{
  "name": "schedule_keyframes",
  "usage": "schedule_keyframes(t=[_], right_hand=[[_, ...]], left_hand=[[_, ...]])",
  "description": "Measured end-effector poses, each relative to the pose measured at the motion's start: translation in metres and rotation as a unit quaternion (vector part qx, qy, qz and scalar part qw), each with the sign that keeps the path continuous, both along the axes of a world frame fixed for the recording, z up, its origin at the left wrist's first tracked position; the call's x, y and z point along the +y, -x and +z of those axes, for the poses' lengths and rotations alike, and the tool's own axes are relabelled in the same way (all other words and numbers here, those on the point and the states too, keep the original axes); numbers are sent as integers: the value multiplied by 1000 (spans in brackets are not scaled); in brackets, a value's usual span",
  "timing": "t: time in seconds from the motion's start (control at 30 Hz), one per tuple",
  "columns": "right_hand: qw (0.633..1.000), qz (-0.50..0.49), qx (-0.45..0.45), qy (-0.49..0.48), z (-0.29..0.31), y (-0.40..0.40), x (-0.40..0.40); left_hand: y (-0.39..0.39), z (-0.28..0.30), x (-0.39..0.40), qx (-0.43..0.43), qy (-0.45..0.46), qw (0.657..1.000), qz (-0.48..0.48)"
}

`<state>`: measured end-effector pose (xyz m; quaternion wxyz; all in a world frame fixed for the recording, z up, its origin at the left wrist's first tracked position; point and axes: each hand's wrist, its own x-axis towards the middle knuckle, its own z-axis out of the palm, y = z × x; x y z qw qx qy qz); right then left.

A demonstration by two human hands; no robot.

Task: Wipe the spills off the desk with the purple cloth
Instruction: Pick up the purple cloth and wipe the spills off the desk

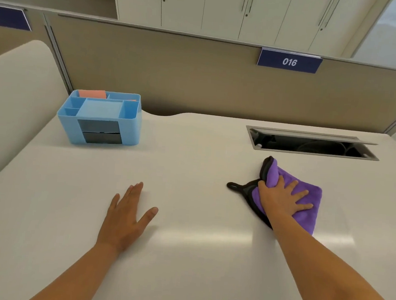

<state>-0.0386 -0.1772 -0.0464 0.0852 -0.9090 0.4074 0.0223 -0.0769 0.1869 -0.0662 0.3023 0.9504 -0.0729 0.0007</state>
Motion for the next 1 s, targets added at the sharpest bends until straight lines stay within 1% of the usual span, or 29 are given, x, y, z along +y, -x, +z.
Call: schedule_keyframes(t=[0.13,0.23,0.33,0.43,0.53,0.63,0.73,0.87,1.0], right_hand=[[998,59,-1,10,0,-58,10],[990,140,-8,19,0,-92,35],[969,245,-13,13,-1,-117,77],[934,356,-17,9,-3,-118,128],[897,441,-23,0,-3,-98,171],[860,511,-19,-3,-4,-61,202],[829,559,-20,-19,-4,-18,220],[814,581,-16,-22,-2,43,228],[791,610,-17,-36,-3,105,227]], left_hand=[[-11,3,-7,-7,11,1000,20],[-16,5,-12,-5,51,998,43],[-20,7,-12,5,102,993,57],[-22,10,-10,-5,191,978,80],[-18,12,-6,-22,255,960,111],[-14,15,-2,-24,282,949,138],[-2,16,0,-19,298,942,155],[38,17,4,-27,332,930,155],[77,16,10,-40,320,929,184]])
